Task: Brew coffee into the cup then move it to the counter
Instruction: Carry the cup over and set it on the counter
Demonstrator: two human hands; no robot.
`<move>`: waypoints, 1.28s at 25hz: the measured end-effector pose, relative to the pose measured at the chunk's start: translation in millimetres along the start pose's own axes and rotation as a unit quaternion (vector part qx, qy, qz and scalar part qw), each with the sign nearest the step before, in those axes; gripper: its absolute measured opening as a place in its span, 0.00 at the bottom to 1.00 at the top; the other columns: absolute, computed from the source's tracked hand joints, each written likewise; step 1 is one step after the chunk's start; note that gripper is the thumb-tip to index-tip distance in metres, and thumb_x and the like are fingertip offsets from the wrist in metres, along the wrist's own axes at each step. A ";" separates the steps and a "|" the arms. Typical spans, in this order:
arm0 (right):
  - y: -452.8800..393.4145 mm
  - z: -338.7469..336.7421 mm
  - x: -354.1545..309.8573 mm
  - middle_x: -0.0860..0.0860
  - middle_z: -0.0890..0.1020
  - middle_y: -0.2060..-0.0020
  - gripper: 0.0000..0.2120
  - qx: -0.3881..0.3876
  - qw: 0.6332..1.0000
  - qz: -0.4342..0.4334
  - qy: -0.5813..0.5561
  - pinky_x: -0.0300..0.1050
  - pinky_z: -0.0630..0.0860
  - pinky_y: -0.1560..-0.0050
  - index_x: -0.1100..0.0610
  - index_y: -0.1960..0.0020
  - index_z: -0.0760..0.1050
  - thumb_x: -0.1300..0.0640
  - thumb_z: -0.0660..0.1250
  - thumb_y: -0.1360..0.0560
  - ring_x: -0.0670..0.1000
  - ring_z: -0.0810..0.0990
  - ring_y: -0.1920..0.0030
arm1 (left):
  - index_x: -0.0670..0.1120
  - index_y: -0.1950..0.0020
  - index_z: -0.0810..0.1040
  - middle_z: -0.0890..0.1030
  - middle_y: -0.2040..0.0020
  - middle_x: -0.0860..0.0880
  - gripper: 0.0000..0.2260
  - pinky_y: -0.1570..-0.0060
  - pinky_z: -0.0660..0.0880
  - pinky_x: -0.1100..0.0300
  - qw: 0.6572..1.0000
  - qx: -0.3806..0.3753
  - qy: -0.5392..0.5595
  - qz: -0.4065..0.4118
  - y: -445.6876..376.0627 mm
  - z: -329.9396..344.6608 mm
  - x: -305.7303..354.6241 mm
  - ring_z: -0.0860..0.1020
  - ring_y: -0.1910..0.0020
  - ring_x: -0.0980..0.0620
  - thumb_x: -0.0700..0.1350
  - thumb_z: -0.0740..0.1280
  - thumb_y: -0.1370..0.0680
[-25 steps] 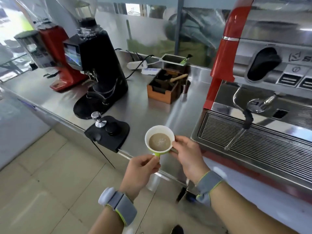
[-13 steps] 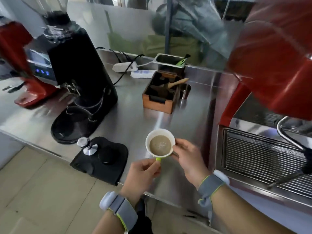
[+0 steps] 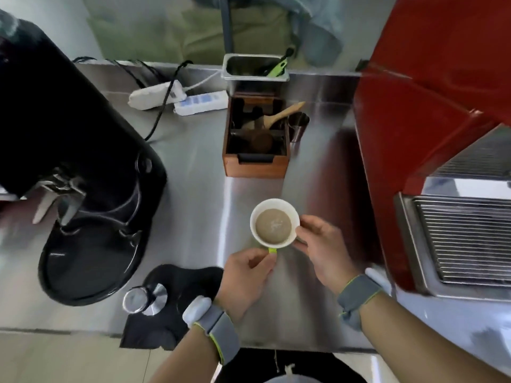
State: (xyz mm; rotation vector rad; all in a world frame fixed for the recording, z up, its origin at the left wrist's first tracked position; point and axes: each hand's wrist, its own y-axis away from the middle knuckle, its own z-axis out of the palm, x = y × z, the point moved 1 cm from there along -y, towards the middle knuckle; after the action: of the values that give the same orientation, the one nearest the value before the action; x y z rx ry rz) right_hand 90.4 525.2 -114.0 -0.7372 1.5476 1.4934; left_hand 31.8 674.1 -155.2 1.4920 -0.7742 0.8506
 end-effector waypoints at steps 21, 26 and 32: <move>-86.3 35.0 8.5 0.51 0.83 0.58 0.11 0.038 0.997 0.036 -0.058 0.40 0.82 0.57 0.55 0.53 0.79 0.70 0.64 0.25 0.49 0.82 0.58 | 0.50 0.66 0.84 0.81 0.68 0.48 0.08 0.57 0.79 0.55 0.999 0.017 0.002 -0.048 -91.9 -12.4 19.3 0.78 0.66 0.50 0.45 0.72 0.27; -94.3 40.5 7.3 0.53 0.83 0.56 0.11 0.028 0.997 0.036 -0.058 0.45 0.82 0.51 0.60 0.46 0.79 0.70 0.64 0.25 0.49 0.82 0.56 | 0.49 0.65 0.83 0.80 0.68 0.47 0.08 0.61 0.79 0.60 0.998 0.034 0.005 -0.046 -95.6 -13.8 26.3 0.77 0.67 0.52 0.43 0.71 0.25; -101.7 46.2 7.3 0.54 0.83 0.53 0.13 0.024 0.997 0.043 -0.055 0.51 0.80 0.44 0.63 0.41 0.78 0.69 0.64 0.24 0.51 0.82 0.51 | 0.47 0.65 0.81 0.78 0.68 0.45 0.10 0.68 0.76 0.67 0.998 0.040 0.015 -0.041 -100.0 -17.1 34.5 0.74 0.70 0.53 0.41 0.70 0.24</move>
State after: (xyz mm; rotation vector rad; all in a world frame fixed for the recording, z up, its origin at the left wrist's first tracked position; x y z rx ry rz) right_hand 182.7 559.8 -167.2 -0.5569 1.5428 1.5288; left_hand 133.7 700.0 -176.0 1.5686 -0.6590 0.8480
